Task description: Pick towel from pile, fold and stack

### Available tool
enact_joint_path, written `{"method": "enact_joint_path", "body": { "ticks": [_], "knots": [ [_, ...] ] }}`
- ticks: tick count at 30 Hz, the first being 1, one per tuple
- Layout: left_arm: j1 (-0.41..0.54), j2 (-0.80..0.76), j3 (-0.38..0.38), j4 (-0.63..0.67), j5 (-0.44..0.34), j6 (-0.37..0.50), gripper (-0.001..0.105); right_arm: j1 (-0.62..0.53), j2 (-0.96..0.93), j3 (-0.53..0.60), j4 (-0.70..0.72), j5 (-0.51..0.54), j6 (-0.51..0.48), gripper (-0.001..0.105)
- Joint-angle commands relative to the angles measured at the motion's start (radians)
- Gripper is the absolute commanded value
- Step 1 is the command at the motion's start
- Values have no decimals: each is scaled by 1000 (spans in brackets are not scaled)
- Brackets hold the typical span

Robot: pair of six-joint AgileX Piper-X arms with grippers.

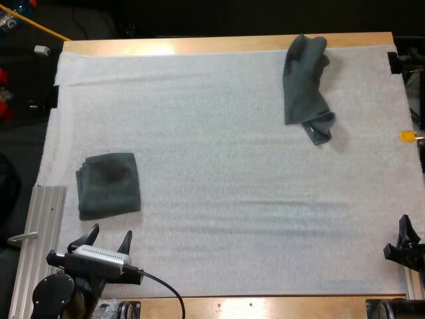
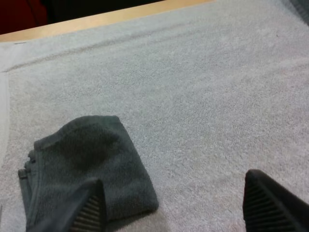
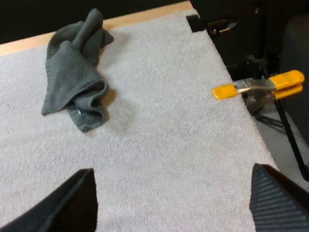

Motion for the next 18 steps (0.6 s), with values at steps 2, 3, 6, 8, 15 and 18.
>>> {"method": "enact_joint_path", "body": {
  "ticks": [2, 3, 6, 8, 15, 18],
  "knots": [
    [-3, -140, -3, -17, -7, -1, 58, -4, -38, -4, -5, -1, -7, 64],
    [-3, -140, -3, -17, -7, -1, 58, -4, -38, -4, -5, -1, -7, 64],
    [-3, -140, -3, -17, -7, -1, 58, -4, -38, -4, -5, -1, -7, 64],
    [-3, -140, -3, -17, -7, -1, 58, -4, -38, -4, -5, -1, -7, 64],
    [-3, -140, -3, -17, -7, -1, 58, -4, -38, -4, -5, -1, -7, 64],
    [-14, -140, -3, -17, -7, -1, 58, -4, -38, -4, -5, -1, -7, 64]
  ]
}}
